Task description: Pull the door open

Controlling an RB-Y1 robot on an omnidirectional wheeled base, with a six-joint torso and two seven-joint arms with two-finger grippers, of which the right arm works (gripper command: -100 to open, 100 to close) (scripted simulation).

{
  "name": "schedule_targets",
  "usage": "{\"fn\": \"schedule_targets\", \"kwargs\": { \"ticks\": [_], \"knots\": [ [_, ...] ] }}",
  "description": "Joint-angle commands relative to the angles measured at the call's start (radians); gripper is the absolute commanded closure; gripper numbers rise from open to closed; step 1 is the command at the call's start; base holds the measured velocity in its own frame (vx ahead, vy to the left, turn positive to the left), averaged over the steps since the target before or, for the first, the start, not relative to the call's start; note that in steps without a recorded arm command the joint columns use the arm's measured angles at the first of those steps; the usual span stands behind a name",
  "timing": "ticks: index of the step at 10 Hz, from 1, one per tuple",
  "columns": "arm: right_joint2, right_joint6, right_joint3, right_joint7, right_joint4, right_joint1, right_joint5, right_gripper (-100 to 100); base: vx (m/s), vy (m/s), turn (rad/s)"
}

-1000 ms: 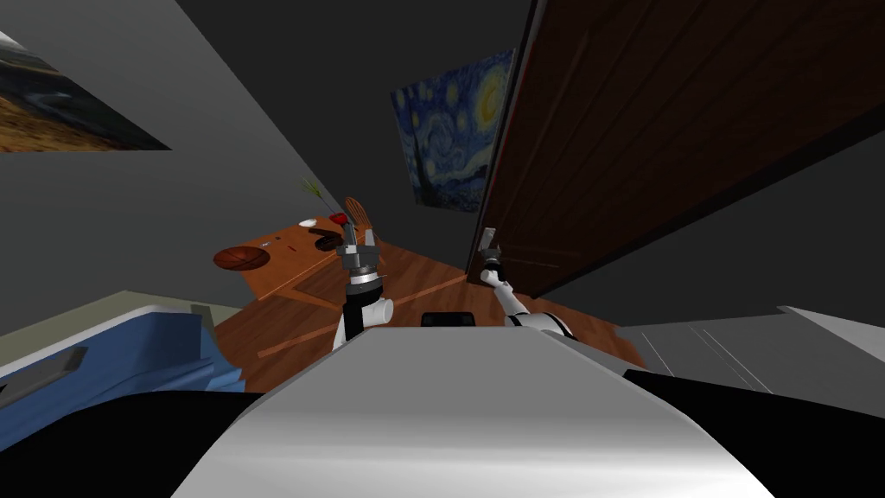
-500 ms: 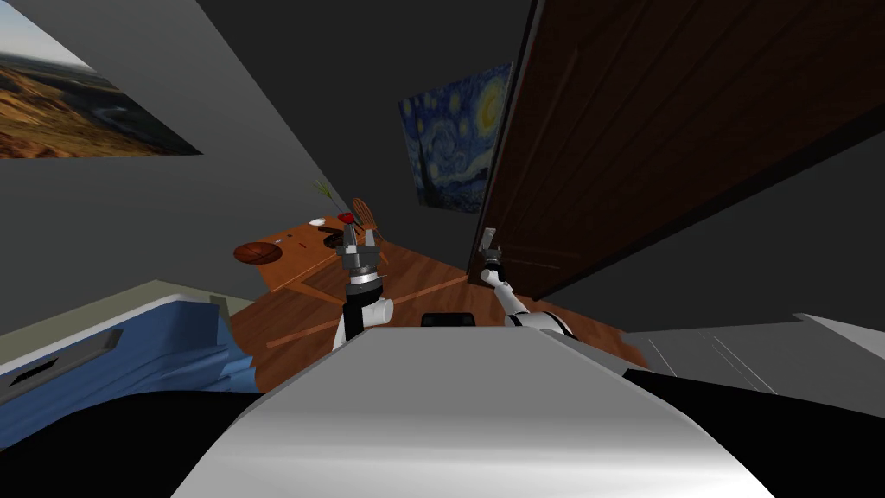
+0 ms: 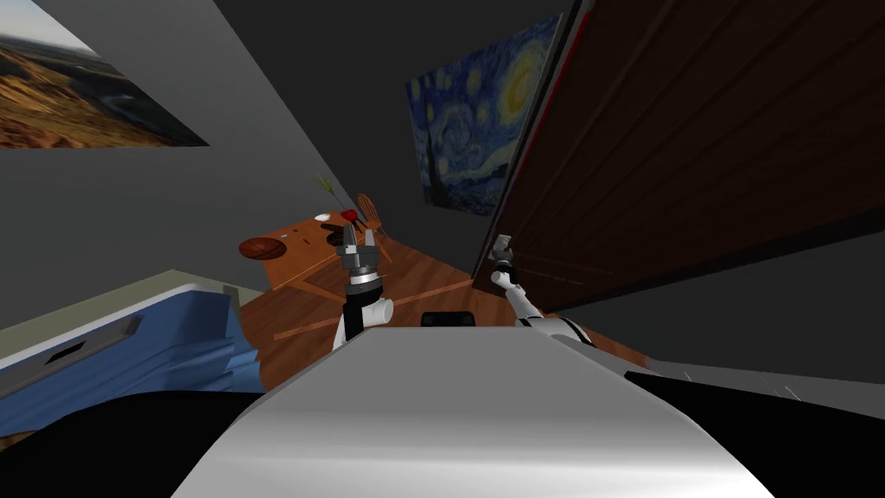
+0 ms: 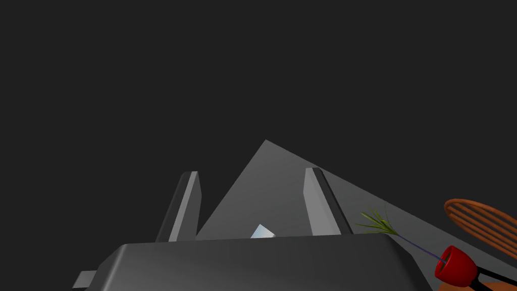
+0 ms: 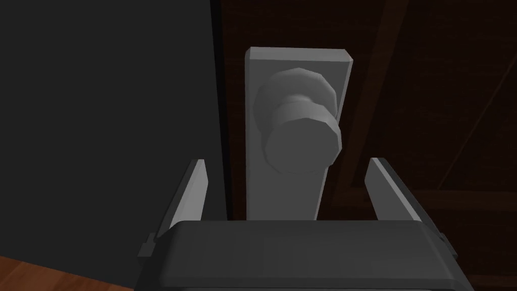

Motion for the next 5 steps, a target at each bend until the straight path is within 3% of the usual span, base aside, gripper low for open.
{"fn": "schedule_targets", "kwargs": {
  "ticks": [1,3,4,5],
  "knots": [
    [-0.029,-0.007,0.001,-0.032,0.020,-0.002,-0.003,-100,0.097,-0.004,0.074],
    [-0.072,-0.007,-0.004,-0.067,0.023,0.013,-0.010,-100,0.143,-0.010,0.116],
    [-0.061,-0.003,-0.004,-0.055,0.008,0.018,-0.009,-100,0.072,-0.011,0.024],
    [-0.061,-0.003,-0.004,-0.055,0.008,0.018,-0.009,100,-0.015,0.001,-0.023]
  ]
}}
